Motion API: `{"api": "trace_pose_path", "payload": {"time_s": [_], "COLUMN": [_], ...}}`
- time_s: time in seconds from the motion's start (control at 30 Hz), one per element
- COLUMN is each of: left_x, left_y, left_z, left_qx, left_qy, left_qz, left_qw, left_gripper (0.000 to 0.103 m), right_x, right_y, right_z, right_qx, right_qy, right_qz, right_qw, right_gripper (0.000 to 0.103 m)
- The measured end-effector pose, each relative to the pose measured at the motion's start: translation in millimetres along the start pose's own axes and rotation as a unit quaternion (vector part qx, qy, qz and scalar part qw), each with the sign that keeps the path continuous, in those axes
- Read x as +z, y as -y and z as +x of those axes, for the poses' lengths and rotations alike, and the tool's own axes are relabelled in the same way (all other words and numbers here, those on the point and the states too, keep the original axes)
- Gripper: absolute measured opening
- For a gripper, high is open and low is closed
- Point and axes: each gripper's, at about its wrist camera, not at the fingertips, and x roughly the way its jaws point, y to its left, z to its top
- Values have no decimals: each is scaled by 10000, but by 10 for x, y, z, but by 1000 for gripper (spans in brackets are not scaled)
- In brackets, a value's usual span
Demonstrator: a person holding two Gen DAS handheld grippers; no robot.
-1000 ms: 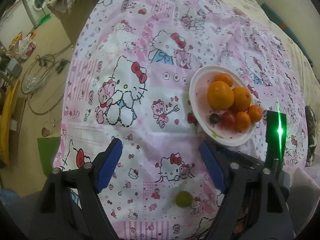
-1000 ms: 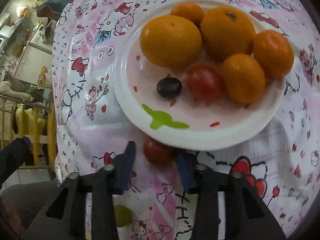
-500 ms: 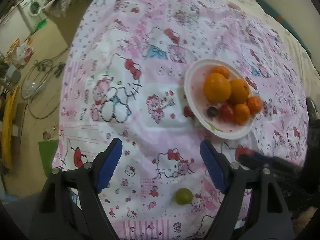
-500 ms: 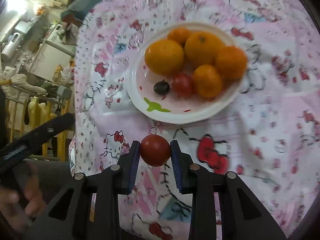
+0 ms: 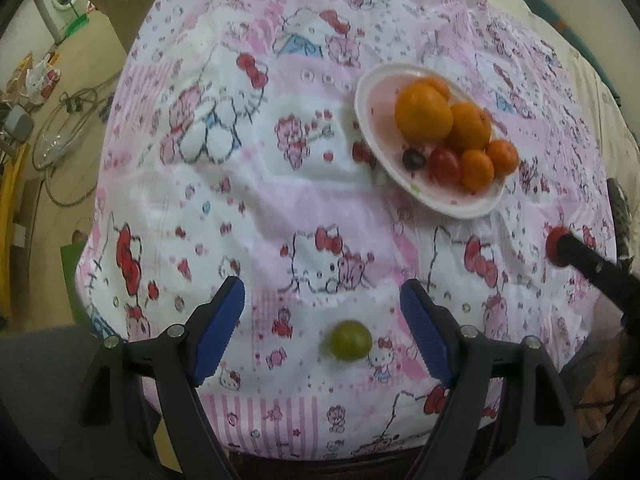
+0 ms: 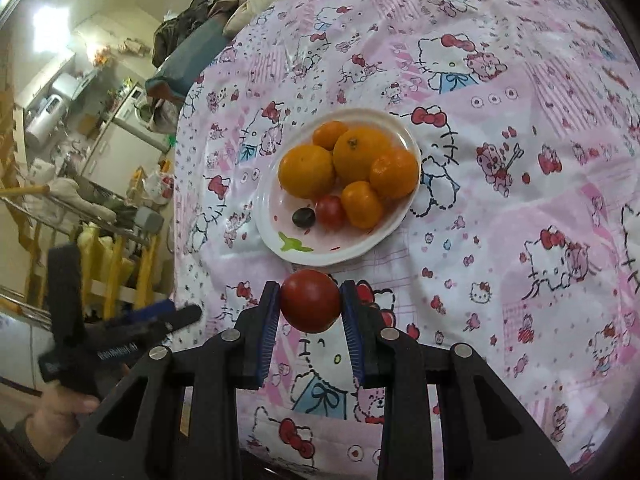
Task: Organize fruits
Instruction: 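Grasp the red tomato with the right tool while the left tool grasps the green lime, then carry the lime over the plate with the left tool while the right tool carries the tomato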
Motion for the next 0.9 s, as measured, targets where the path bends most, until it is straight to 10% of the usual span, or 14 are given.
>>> {"api": "trace_pose_path", "payload": {"time_s": [0.17,0.6,0.9], "left_x": [-151,-370,-286], "left_y": [29,376,330], "left_z": [172,517,252], "left_qx": [-15,217,-61], "left_qy": [-341,-740,-521], "left_qz": [6,486,415], "left_qw": [9994,9958,9978], "left_gripper": [74,25,24], "right_x": [36,46,62], "right_y": [-35,17,69], "right_z": [-25,-76,-104], "right_qx": [200,272,353], "right_qy": [58,103,124], "right_qz": [36,158,306], "right_qw": [9998,9995,9988], "right_gripper": [32,32,32]}}
